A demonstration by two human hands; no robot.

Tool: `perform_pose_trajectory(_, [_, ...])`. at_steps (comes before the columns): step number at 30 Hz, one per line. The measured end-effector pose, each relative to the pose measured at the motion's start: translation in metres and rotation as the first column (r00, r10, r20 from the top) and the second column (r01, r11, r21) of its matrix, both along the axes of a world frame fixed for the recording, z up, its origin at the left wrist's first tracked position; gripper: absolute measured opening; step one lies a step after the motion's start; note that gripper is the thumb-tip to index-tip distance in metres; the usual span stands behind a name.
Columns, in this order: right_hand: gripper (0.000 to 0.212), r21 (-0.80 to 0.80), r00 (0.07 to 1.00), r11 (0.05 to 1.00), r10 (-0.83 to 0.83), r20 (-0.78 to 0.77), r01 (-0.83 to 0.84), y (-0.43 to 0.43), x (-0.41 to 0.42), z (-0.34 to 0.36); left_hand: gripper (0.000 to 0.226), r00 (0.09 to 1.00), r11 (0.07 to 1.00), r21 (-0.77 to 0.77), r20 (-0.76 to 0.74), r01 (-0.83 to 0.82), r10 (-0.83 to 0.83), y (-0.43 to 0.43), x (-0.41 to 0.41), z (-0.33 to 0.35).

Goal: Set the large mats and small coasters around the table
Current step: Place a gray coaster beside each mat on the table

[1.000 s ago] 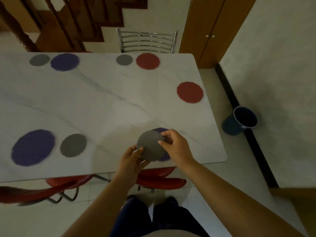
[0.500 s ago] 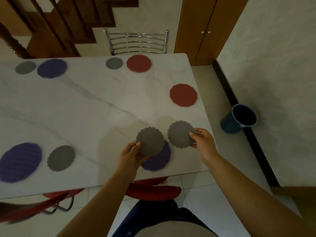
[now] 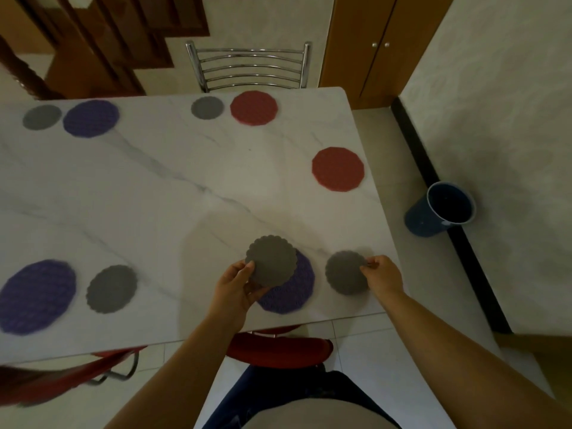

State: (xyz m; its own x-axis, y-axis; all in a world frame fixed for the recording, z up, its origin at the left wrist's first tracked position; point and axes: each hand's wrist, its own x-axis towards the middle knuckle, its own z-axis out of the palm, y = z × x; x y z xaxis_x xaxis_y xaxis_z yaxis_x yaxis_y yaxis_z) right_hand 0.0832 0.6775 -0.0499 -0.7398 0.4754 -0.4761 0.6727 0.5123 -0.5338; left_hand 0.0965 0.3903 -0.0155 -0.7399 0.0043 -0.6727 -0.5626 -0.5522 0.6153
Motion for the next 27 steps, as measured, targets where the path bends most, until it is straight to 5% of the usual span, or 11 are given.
perform_pose_trajectory(13, [0.030,0.135,0.999,0.990,0.038,0.017,-0.040,-0.007,0.008,0.009,0.012,0.996,0.995,0.032,-0.029,0.090,-0.089,-0.001,-0.007,0.001])
perform_pose_trajectory(17, [0.019,-0.120,0.988,0.985,0.114,-0.106,-0.127,-0.032,-0.006,0.032,0.011,0.992,0.991,0.050,-0.035,0.123,-0.121,0.006,-0.016,0.001])
perform_pose_trajectory(21, [0.022,-0.450,0.962,0.854,0.193,-0.193,-0.262,-0.059,-0.024,0.057,0.010,0.989,0.990,0.045,-0.057,0.137,-0.135,0.024,-0.032,0.007])
perform_pose_trajectory(27, [0.024,-0.472,0.945,0.835,0.157,-0.288,-0.283,-0.053,-0.064,0.066,0.009,0.984,0.991,-0.026,-0.114,0.133,-0.135,0.051,-0.060,0.016])
